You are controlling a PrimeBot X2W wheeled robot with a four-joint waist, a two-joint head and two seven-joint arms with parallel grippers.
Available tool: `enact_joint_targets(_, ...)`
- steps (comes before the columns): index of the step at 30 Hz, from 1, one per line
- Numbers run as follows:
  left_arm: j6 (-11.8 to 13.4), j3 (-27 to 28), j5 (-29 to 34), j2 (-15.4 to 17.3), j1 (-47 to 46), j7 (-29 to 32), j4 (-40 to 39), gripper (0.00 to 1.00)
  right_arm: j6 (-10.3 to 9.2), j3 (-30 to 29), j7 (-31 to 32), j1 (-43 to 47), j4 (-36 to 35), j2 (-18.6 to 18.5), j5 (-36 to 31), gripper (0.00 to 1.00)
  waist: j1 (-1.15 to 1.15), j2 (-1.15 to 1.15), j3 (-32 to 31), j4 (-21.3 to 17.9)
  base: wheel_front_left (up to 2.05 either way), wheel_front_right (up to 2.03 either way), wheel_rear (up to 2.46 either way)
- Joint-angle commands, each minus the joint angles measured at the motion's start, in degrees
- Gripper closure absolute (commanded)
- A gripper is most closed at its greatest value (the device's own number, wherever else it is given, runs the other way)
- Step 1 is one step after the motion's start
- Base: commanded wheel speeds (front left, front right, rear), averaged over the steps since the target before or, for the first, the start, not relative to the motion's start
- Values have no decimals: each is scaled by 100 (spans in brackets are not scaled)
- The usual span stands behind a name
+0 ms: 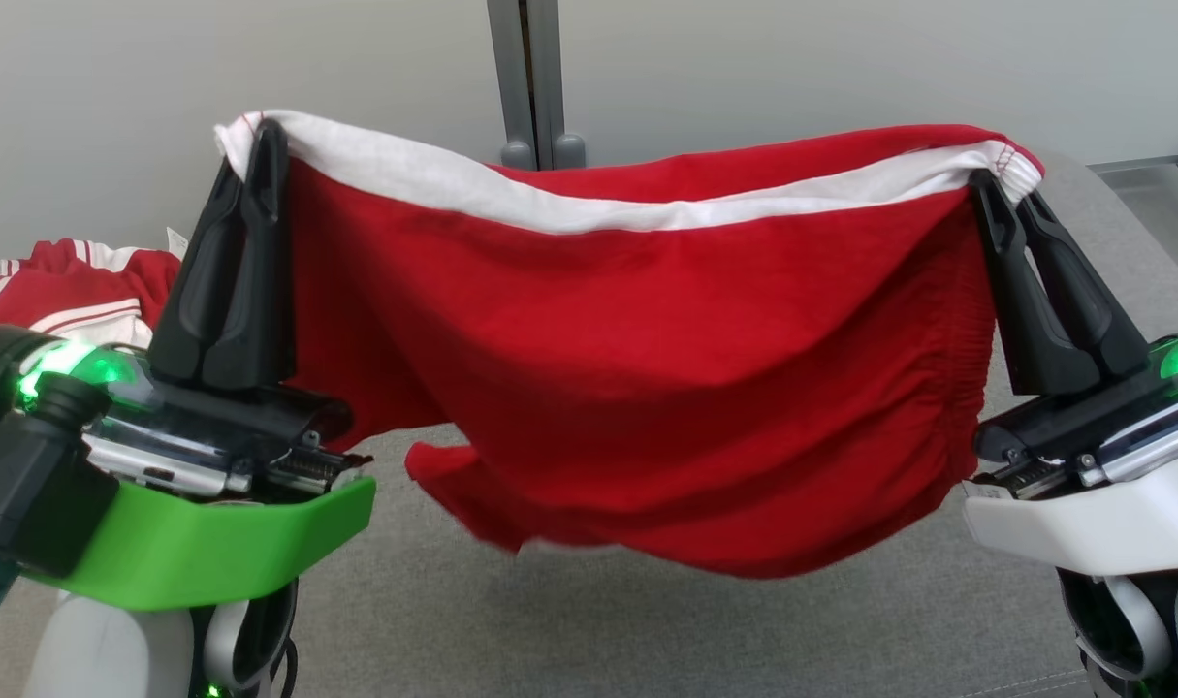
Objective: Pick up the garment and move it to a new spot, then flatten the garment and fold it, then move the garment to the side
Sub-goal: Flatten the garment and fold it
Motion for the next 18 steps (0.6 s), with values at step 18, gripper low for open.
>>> enact_joint_targets(18, -552, 295, 197, 417, -3710, -315, 2727, 100, -8, 473, -944, -3821, 3785, 484, 145, 100, 0, 0, 2146, -40, 0, 0, 0)
